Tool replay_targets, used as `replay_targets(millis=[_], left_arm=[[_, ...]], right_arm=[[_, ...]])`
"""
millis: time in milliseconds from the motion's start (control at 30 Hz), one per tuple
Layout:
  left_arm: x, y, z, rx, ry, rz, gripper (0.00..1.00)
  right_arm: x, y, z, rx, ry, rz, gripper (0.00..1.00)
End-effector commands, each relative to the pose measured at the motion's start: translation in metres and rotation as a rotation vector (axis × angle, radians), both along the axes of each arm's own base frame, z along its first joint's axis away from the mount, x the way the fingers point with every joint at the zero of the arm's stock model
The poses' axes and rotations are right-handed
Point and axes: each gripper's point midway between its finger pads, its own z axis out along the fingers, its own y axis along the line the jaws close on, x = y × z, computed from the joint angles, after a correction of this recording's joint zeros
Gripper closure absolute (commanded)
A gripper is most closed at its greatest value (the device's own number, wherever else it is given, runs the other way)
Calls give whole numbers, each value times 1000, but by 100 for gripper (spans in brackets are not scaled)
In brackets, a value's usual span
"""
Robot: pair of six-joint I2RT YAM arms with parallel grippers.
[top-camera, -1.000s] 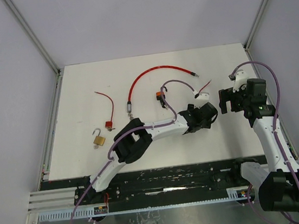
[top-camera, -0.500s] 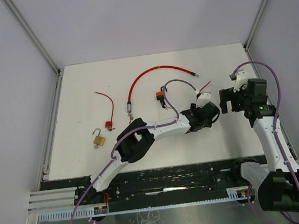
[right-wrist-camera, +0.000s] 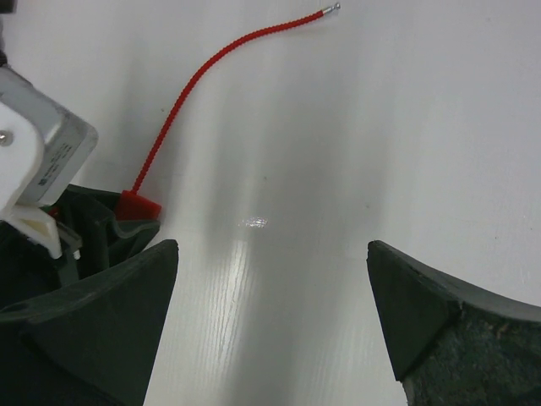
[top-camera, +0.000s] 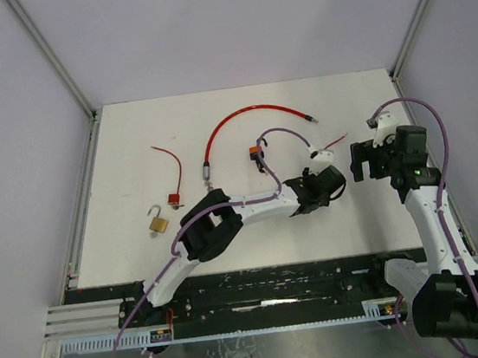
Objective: Lock with the key
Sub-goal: Pick up the lock from the center of the board.
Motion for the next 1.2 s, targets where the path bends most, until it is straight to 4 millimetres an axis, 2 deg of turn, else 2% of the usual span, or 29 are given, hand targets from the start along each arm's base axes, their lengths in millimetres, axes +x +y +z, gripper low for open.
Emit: replay_targets(millis=[0, 100, 200, 267, 367, 600, 733, 833, 967, 1067, 1167], left_arm=[[3, 20, 40, -6, -107, -30, 83], [1, 30, 64, -46, -186, -68, 86], [-6, 39, 86, -86, -254, -124, 91], [-11, 45, 90, -108, -279, -161, 93], [-23, 52, 87, -134, -307, -229, 96], [-48, 59, 92, -196, -378, -394, 100], [-59, 60, 91, -222, -400, -464, 100], [-67, 57, 91, -239, -394, -517, 100], [-76, 59, 97, -273, -425, -555, 100], [-84, 64, 101, -299, -463, -588, 100], [-93, 65, 105, -319, -493, -641, 100]], right_arm=[[8, 6, 26, 29, -68, 33, 0], [5, 16, 28, 56, -70, 86, 1], [-2, 35, 33, 102, -83, 190, 2], [-11, 52, 39, 138, -103, 288, 3], [-23, 71, 47, 172, -142, 416, 3], [-46, 96, 52, 181, -209, 647, 4], [-67, 113, 44, 170, -269, 839, 4], [-90, 124, 30, 113, -341, 1018, 4], [-107, 129, 15, -14, -453, 1175, 3], [-107, 127, 12, -67, -478, 1209, 2], [-106, 127, 8, -75, -476, 1226, 6]])
